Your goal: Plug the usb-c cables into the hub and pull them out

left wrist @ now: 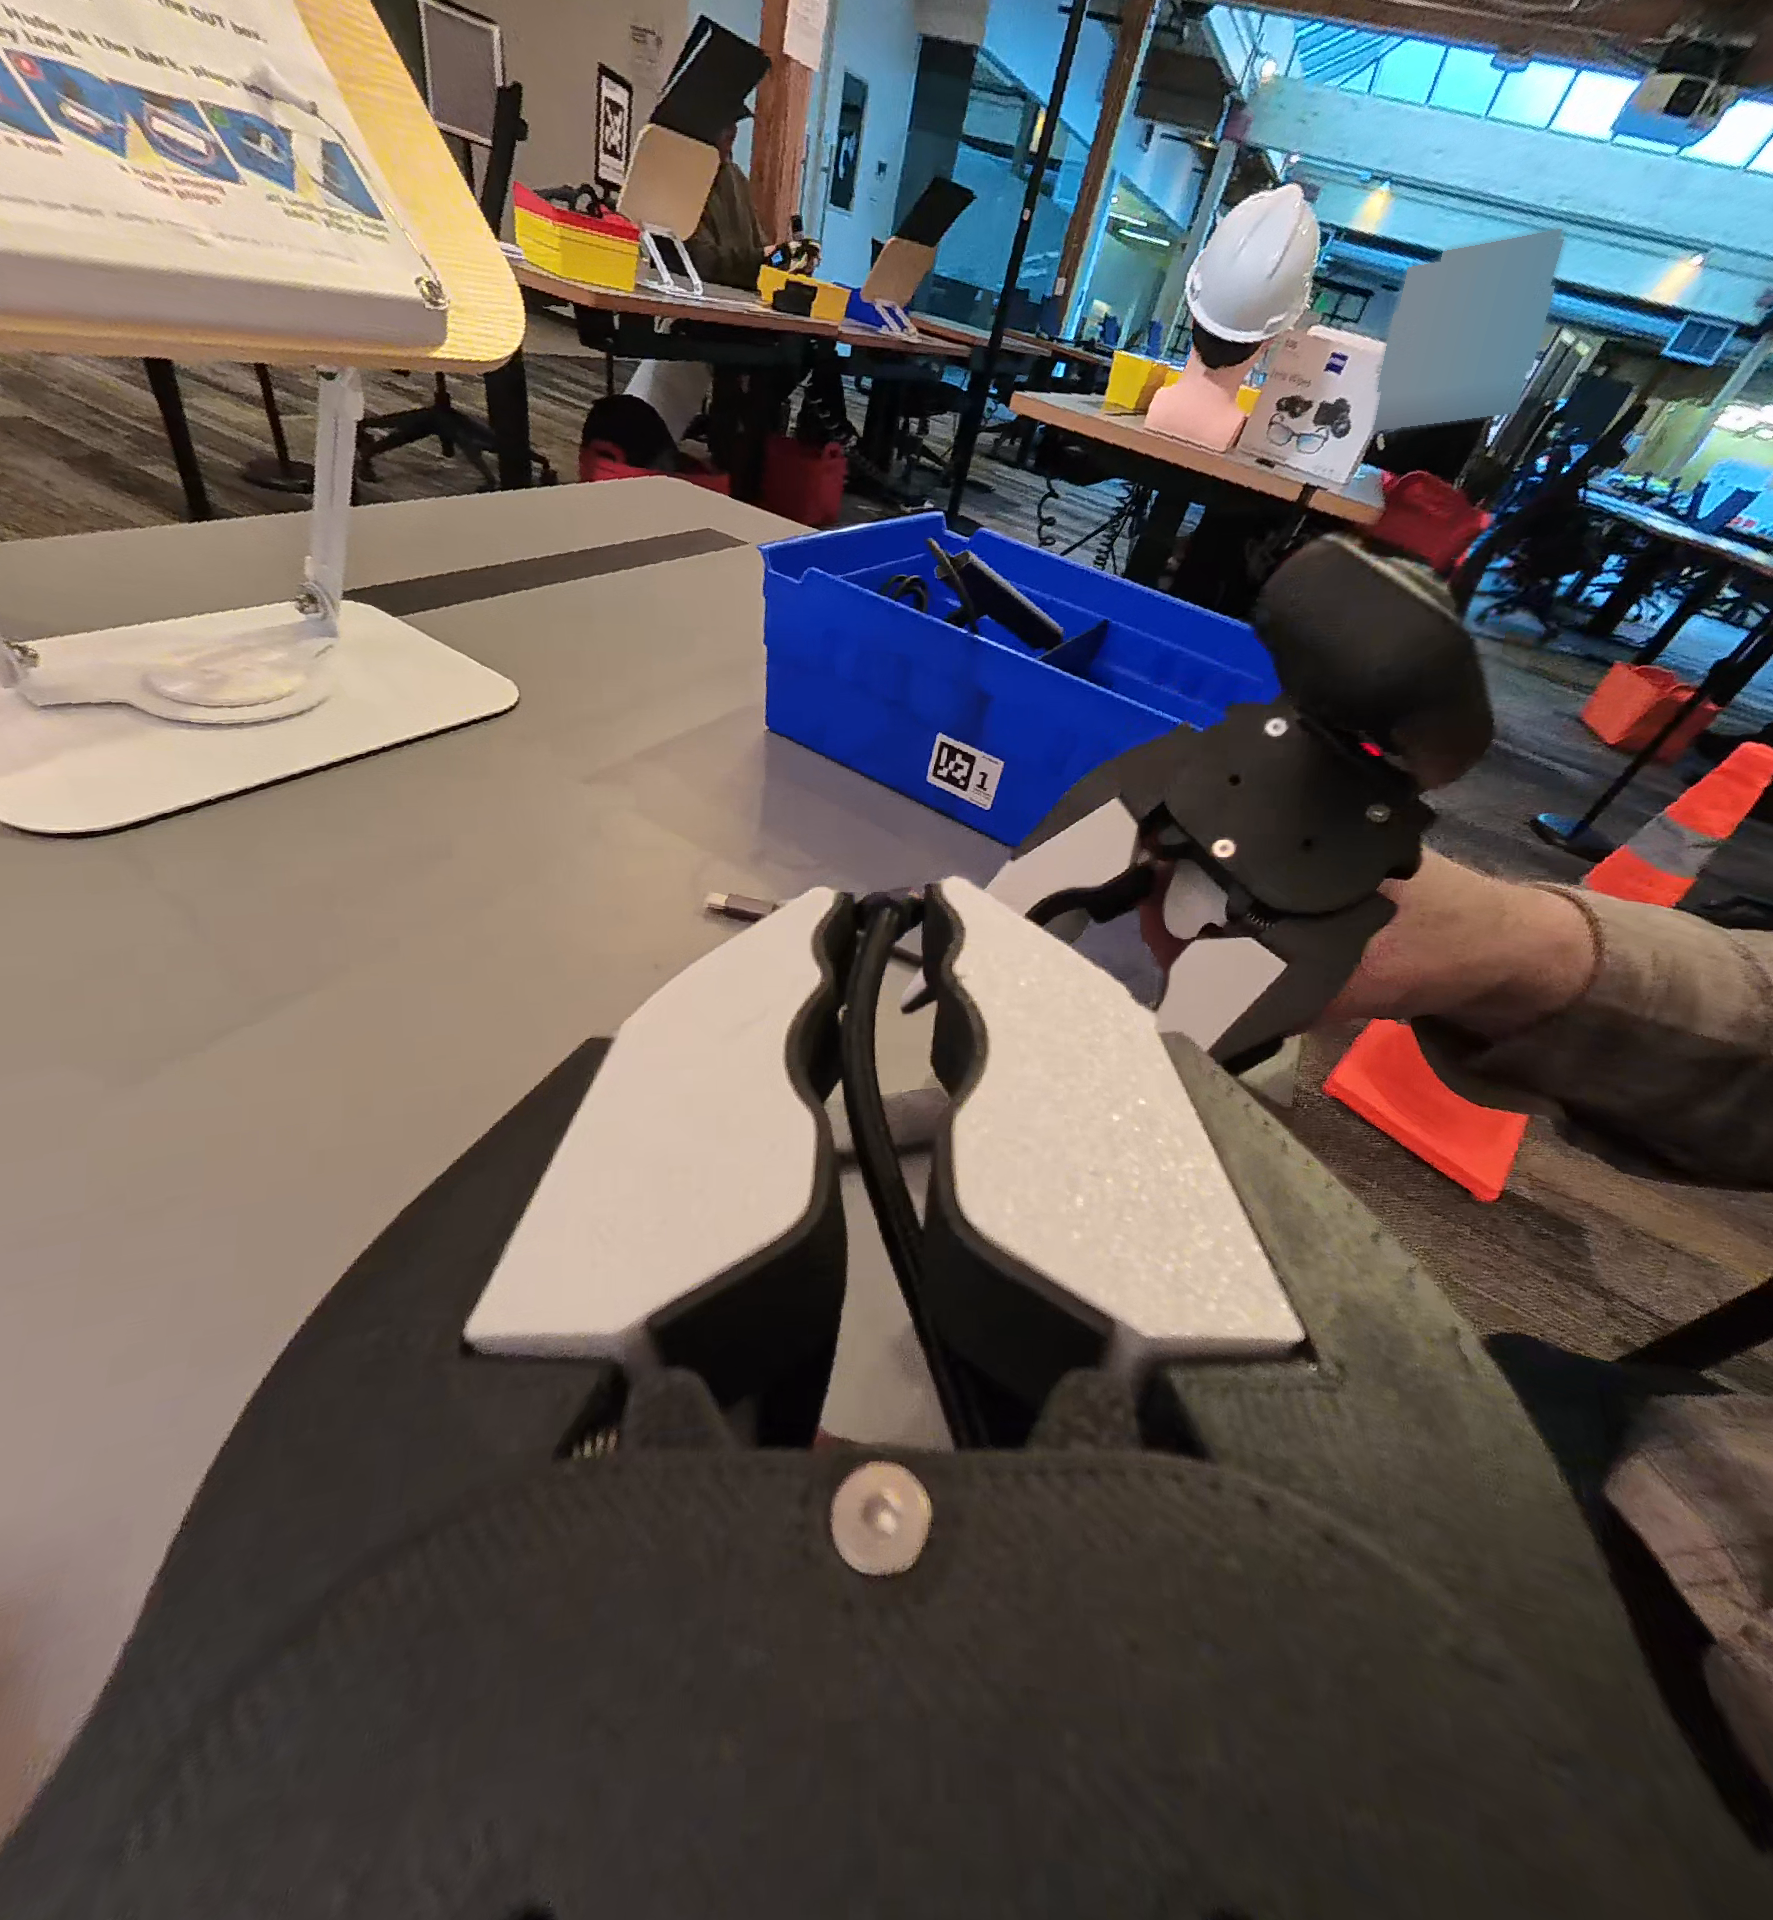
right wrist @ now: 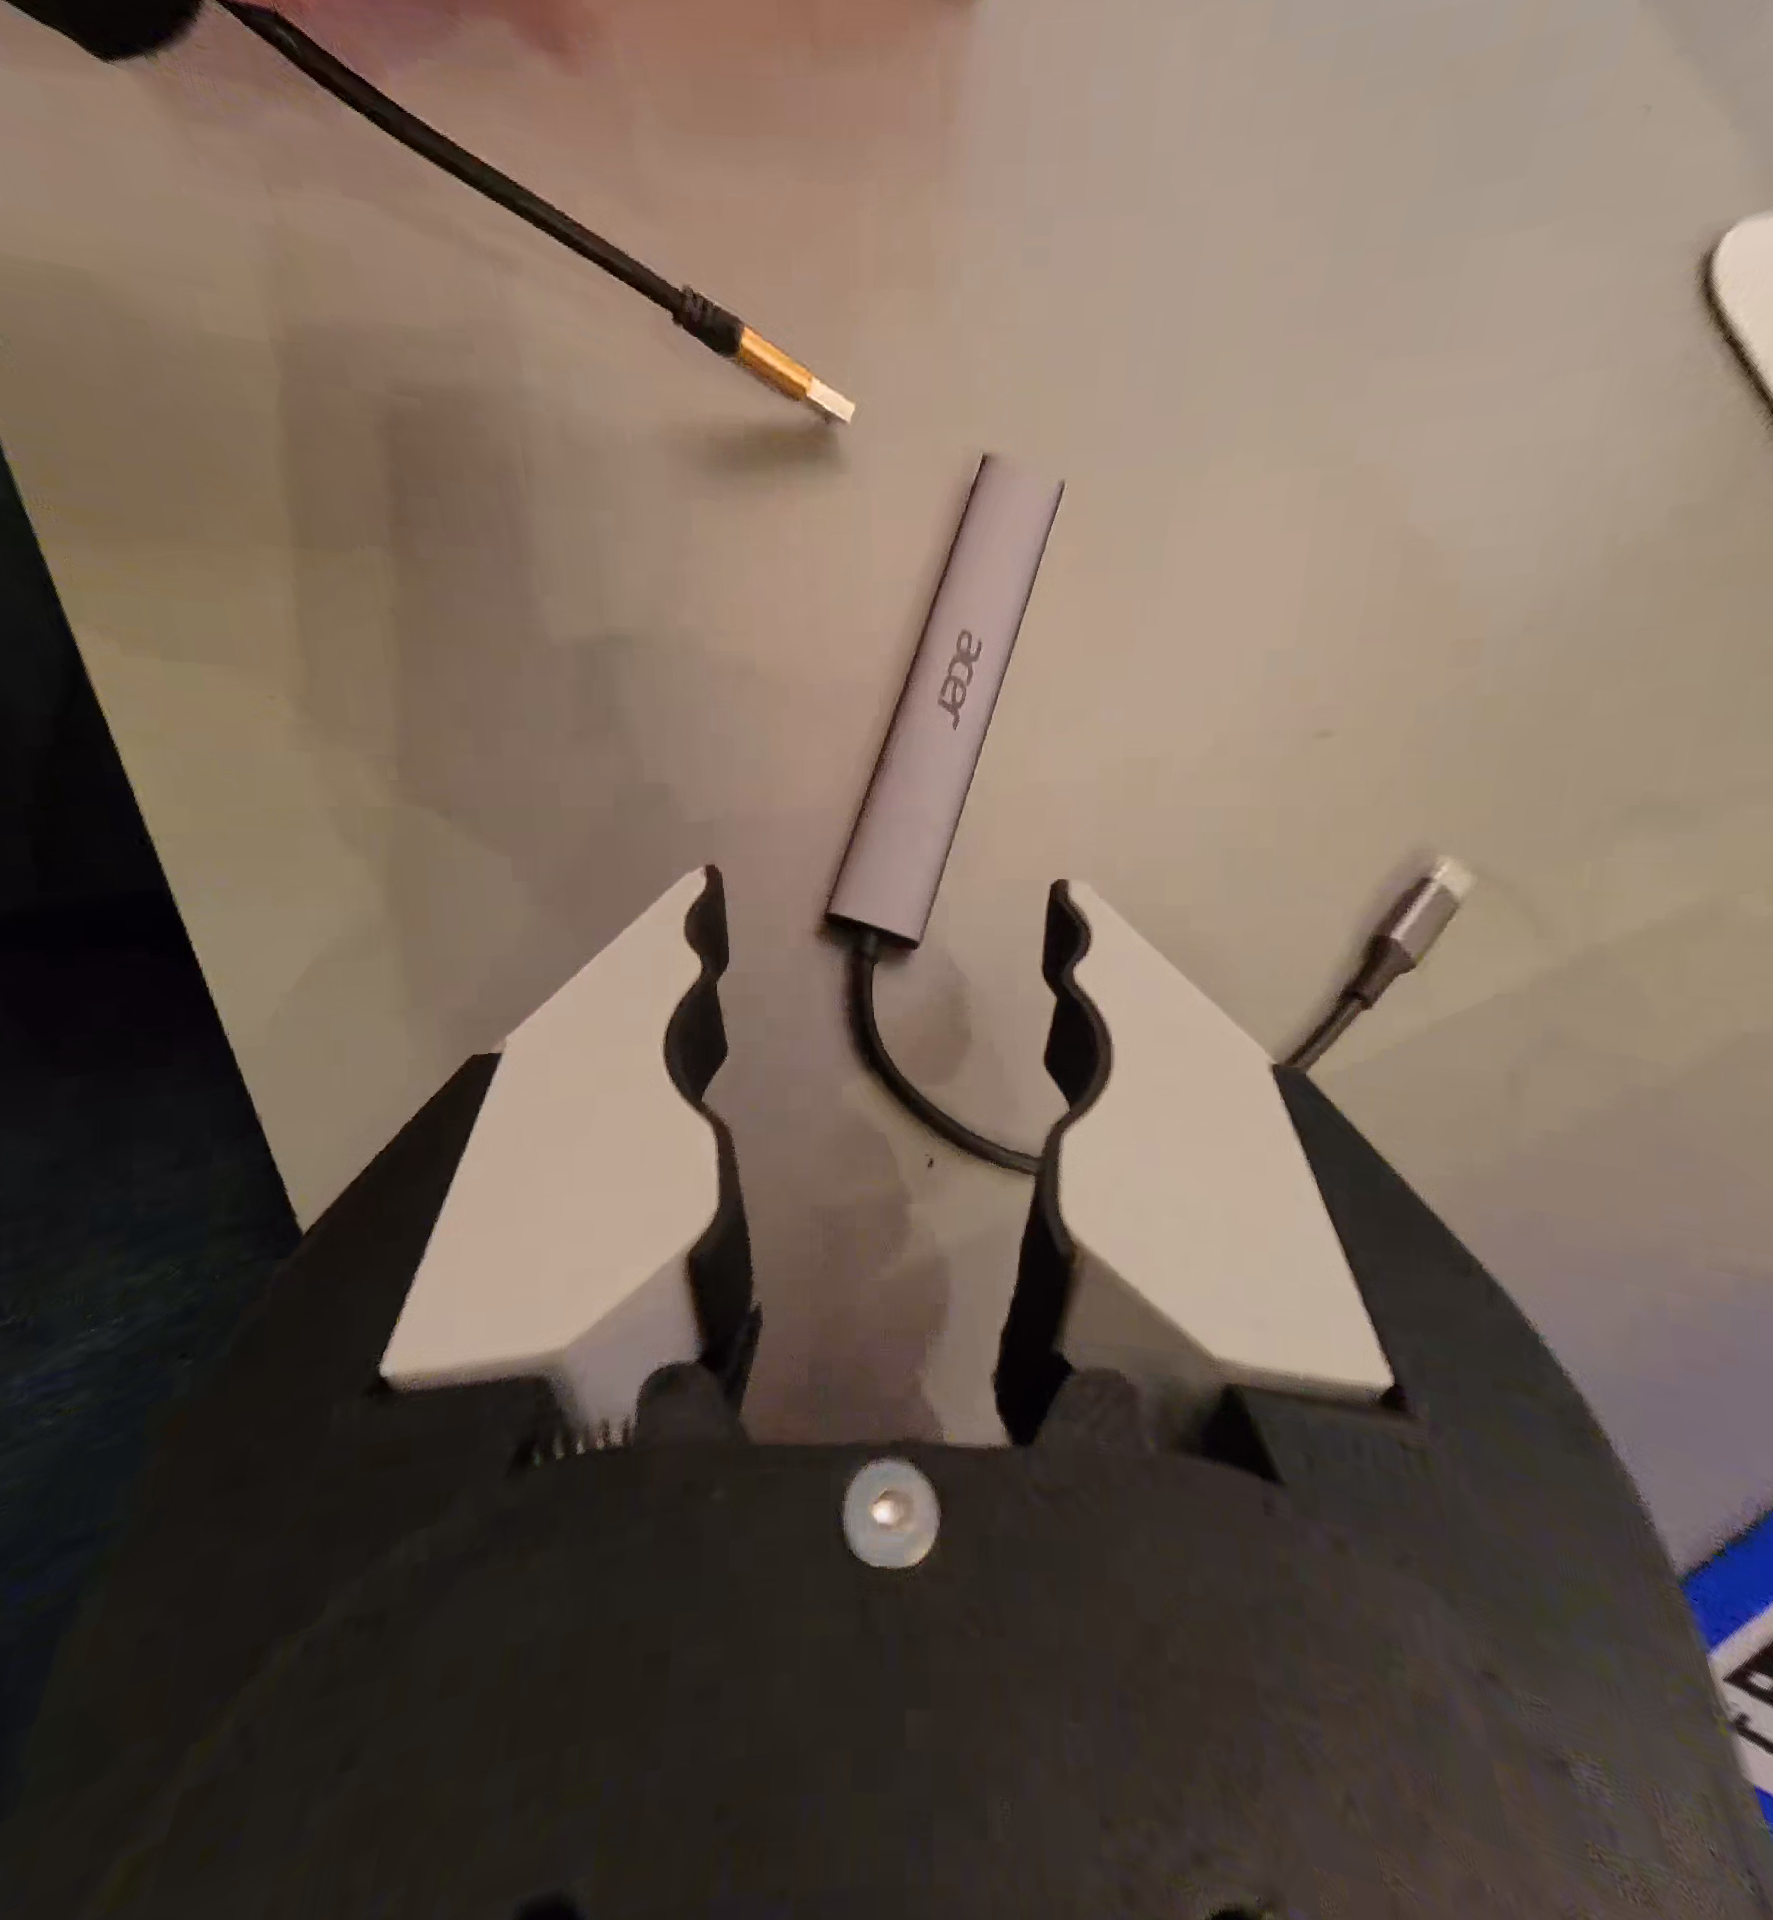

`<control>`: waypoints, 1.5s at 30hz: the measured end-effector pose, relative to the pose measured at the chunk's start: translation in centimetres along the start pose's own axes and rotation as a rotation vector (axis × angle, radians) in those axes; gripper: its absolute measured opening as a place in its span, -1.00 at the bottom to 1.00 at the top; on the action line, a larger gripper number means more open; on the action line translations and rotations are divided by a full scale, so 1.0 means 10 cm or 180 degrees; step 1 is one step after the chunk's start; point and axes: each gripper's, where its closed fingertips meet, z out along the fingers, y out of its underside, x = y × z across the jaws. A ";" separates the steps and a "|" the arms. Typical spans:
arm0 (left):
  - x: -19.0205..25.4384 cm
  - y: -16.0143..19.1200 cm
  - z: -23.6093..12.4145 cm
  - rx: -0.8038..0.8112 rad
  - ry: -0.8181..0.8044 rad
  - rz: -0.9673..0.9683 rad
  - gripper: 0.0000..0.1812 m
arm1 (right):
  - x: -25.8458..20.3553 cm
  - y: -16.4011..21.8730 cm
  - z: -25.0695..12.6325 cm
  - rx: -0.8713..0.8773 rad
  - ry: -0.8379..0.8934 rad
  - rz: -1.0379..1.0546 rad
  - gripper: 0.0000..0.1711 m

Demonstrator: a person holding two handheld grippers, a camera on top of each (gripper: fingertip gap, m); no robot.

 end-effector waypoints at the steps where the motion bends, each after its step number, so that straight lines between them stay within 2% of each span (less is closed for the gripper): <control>1: 0.00 0.01 -0.01 -0.0002 -0.0013 0.0010 -0.87 | 0.01 0.02 0.04 -0.0056 -0.0001 0.0029 -0.35; 3: -0.01 0.01 -0.03 0.0002 -0.0040 0.0030 -0.87 | 0.02 0.10 0.14 -0.0254 -0.0057 0.0110 -0.41; 7: -0.04 0.02 -0.08 0.0031 -0.0112 0.0062 -0.87 | -0.02 0.07 0.22 -0.0236 -0.0220 0.0264 -0.76; 13: -0.08 0.06 -0.11 0.0037 -0.0186 0.0115 -0.87 | -0.01 0.00 0.25 -0.0038 -0.0454 0.0709 -0.77; 19: -0.10 0.13 -0.09 0.0023 -0.0275 0.0204 -0.87 | 0.00 -0.24 0.08 0.0289 -0.0855 0.1254 -0.78; 31: -0.11 0.33 -0.02 -0.0110 -0.0526 0.0499 -0.87 | 0.14 -0.54 -0.08 0.0946 -0.1261 0.2126 -0.78; 45: -0.22 0.31 0.09 -0.0020 -0.0826 0.0726 -0.87 | 0.25 -0.69 -0.15 0.1179 -0.1203 0.2257 -0.78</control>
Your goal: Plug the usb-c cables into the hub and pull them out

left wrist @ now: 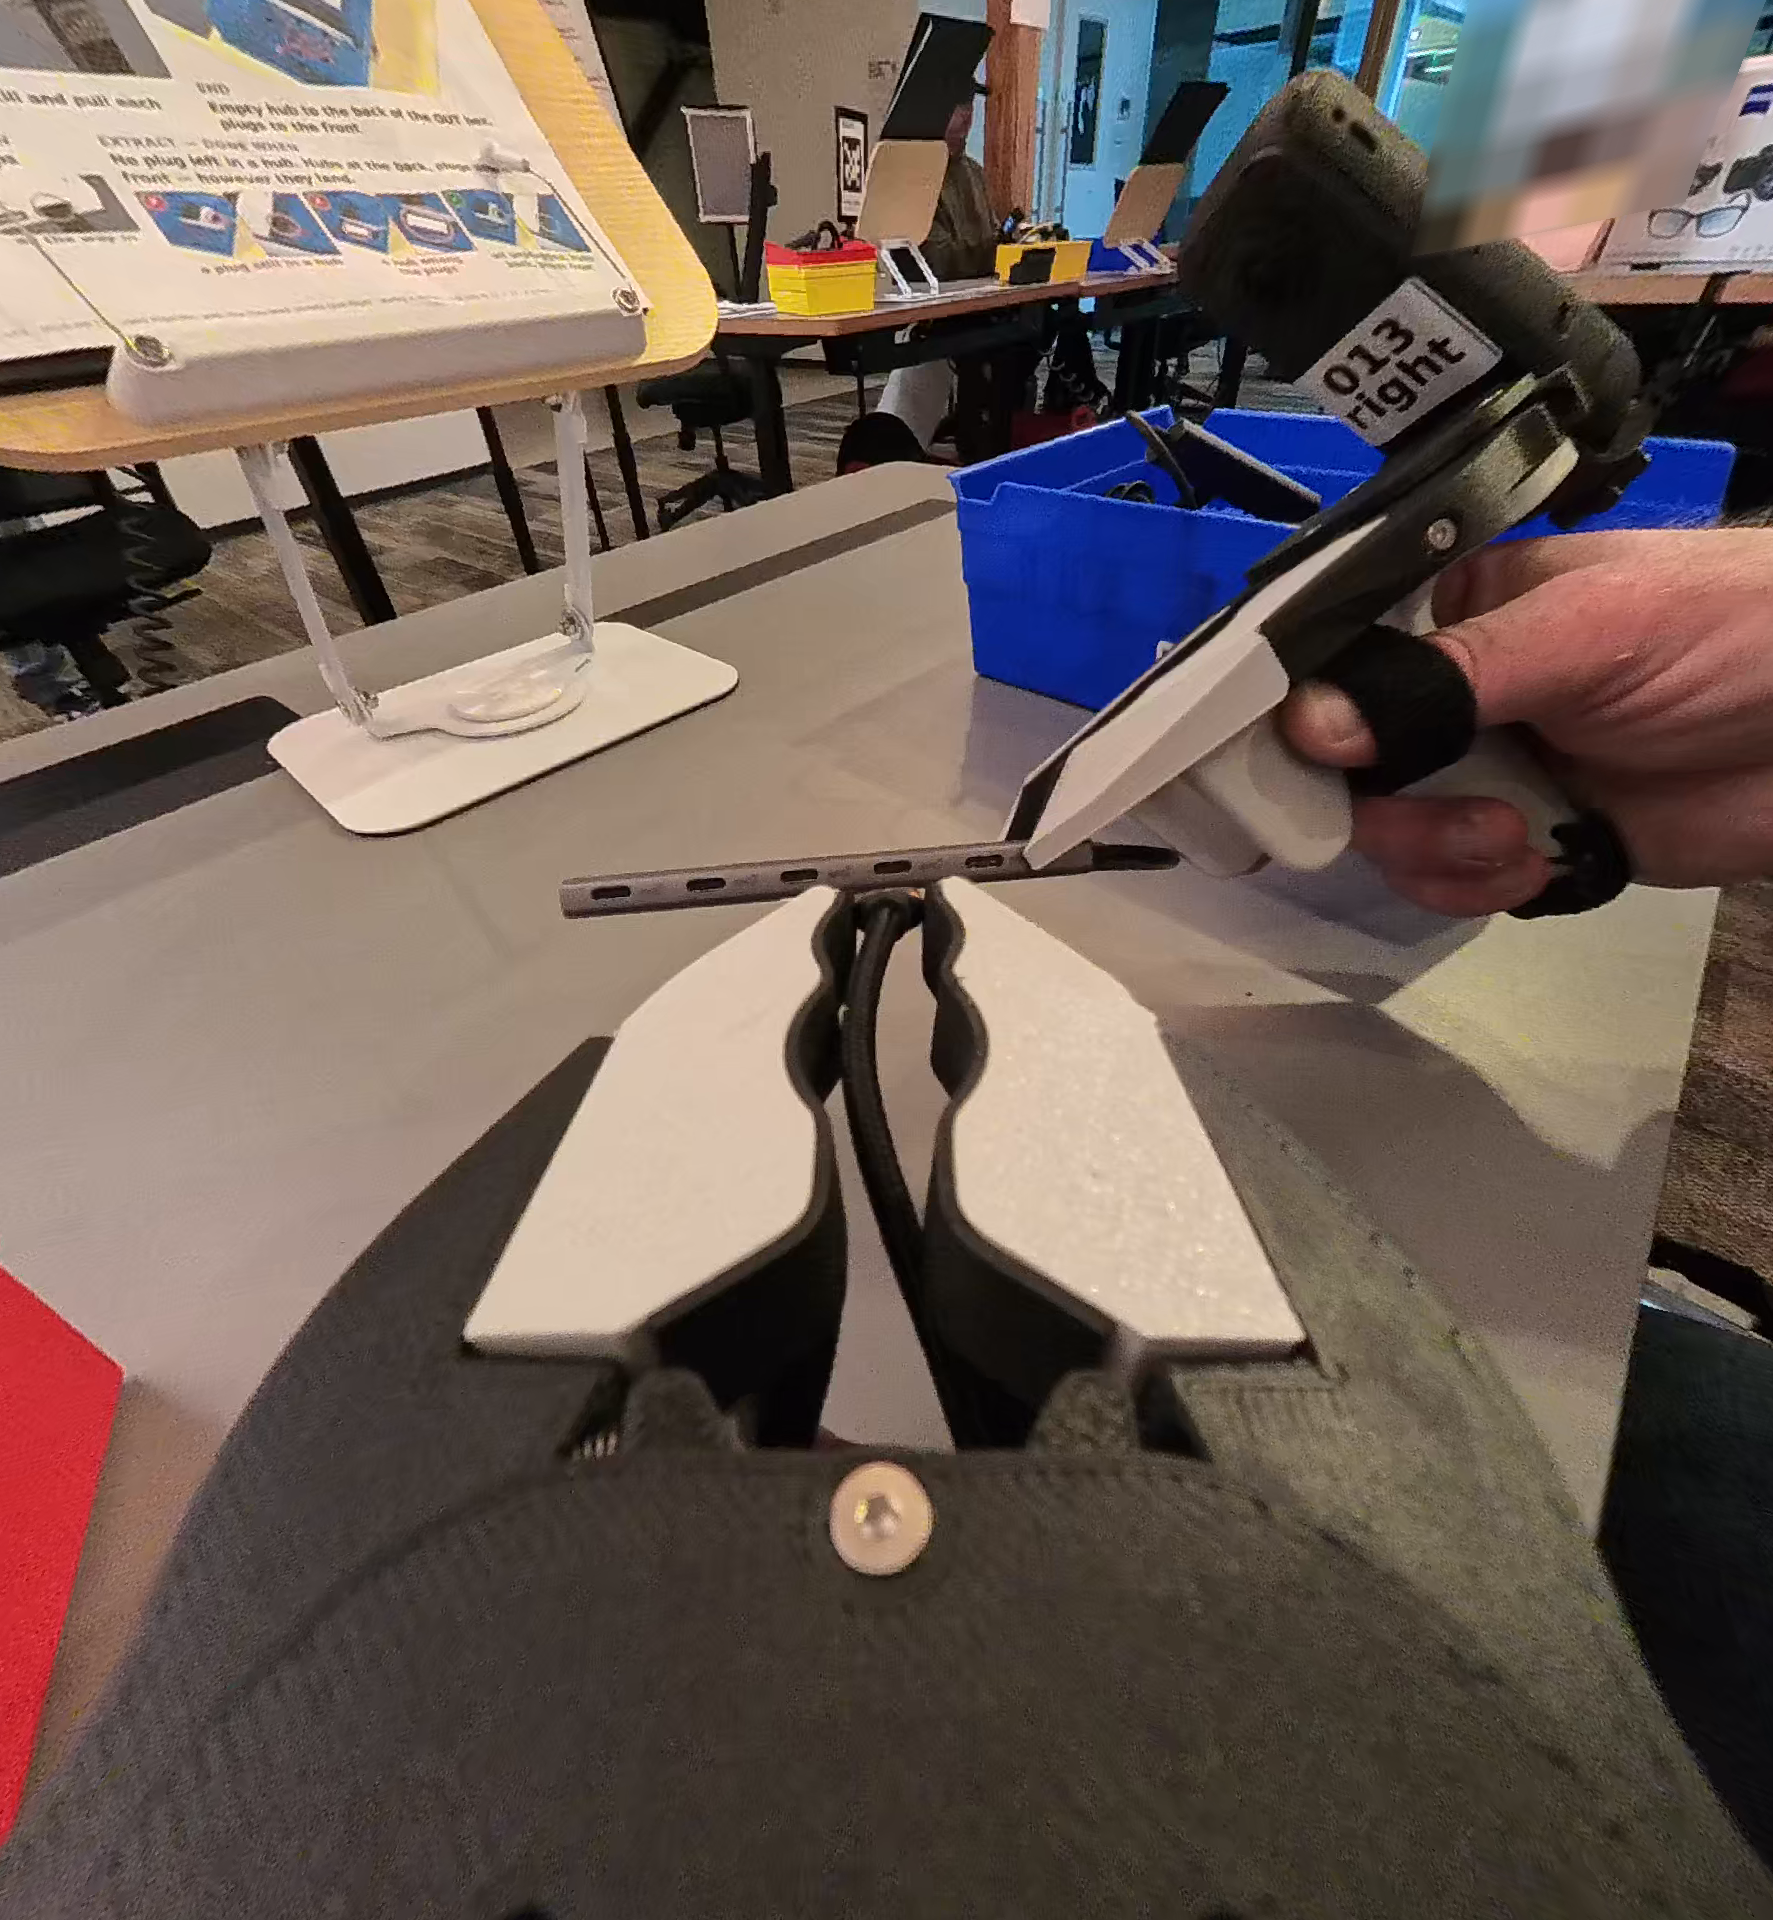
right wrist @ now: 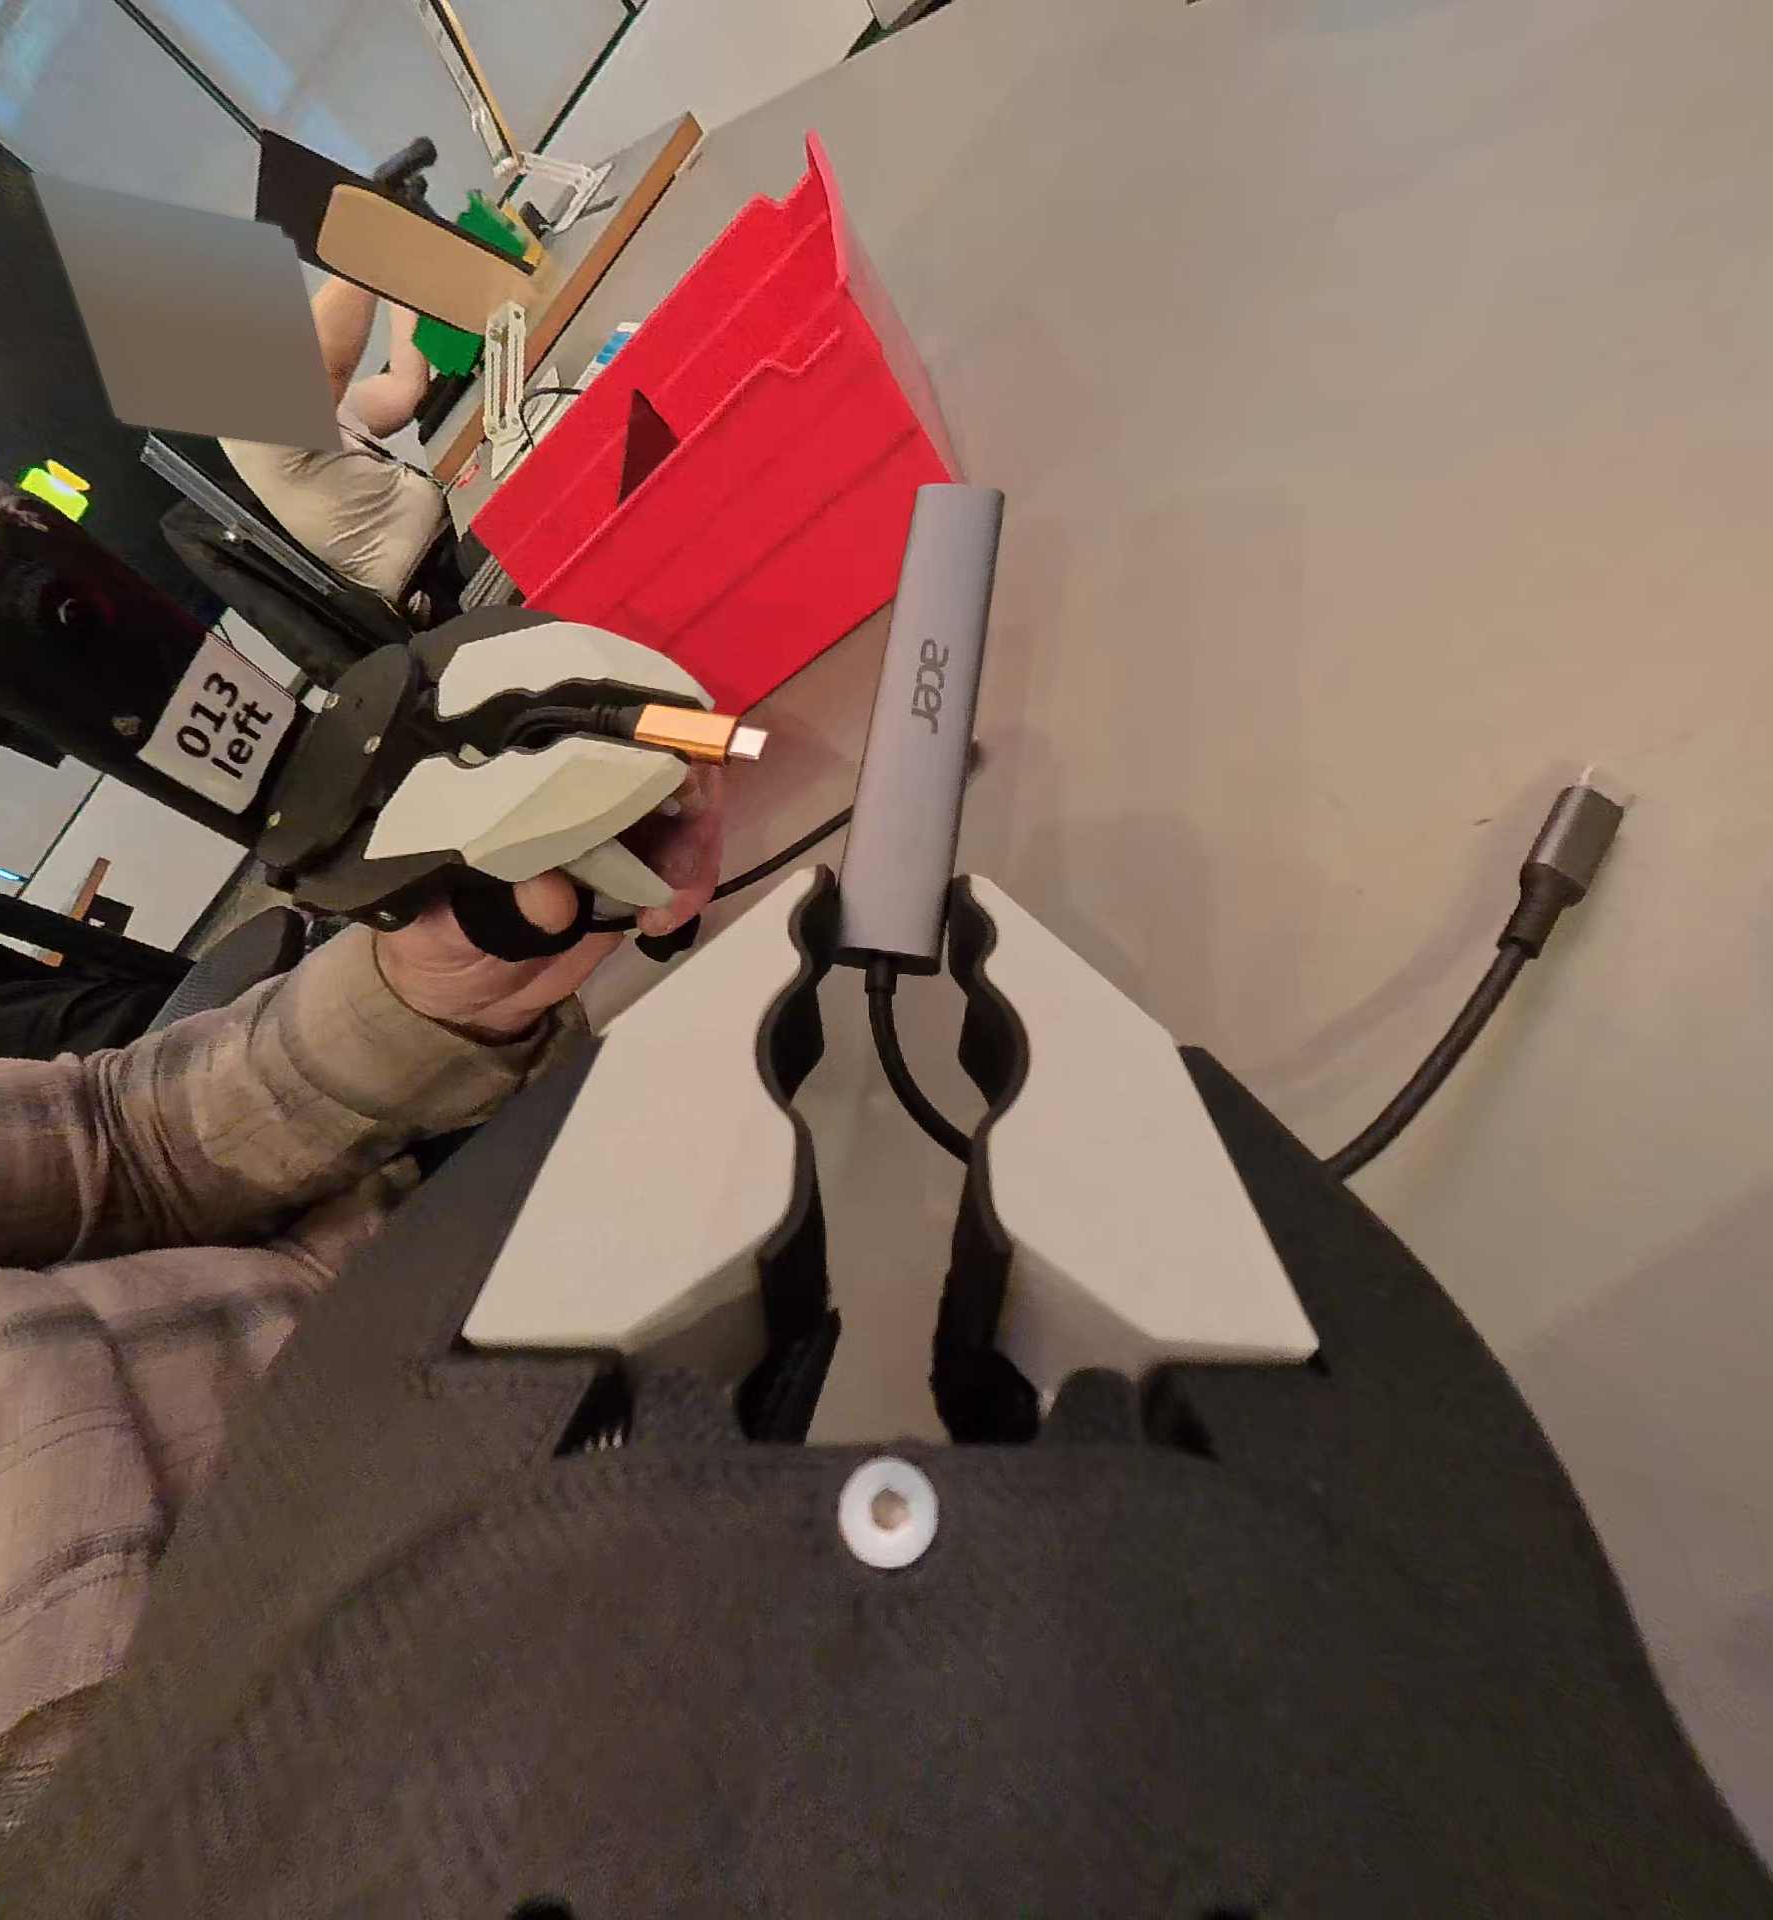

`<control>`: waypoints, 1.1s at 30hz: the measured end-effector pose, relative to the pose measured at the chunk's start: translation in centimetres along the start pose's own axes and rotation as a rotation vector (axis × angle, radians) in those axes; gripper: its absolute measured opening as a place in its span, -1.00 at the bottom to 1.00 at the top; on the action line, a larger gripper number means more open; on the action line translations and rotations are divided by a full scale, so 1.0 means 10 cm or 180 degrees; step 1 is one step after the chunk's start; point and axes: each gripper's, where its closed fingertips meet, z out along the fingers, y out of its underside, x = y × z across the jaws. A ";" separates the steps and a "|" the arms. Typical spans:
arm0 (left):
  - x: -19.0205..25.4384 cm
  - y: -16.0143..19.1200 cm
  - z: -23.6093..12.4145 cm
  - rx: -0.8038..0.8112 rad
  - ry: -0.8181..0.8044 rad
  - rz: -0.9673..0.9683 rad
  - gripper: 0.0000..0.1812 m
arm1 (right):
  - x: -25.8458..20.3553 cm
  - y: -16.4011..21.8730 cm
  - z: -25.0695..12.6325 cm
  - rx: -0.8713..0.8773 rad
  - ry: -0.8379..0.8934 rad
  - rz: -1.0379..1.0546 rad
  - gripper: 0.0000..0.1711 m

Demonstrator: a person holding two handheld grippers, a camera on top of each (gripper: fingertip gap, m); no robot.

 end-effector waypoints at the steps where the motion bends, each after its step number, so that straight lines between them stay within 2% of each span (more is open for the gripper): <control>1: 0.00 0.00 0.01 0.0009 -0.0009 0.0012 -0.87 | -0.01 -0.01 0.00 0.0015 -0.0003 0.0001 -0.78; 20: -0.01 -0.12 0.16 0.0189 -0.0320 0.0233 -0.87 | -0.10 -0.10 -0.02 0.0210 -0.0042 -0.0023 -0.78; 33: 0.03 -0.12 0.16 0.0183 -0.0300 0.0358 -0.87 | -0.11 -0.11 0.00 0.0232 -0.0039 -0.0046 -0.78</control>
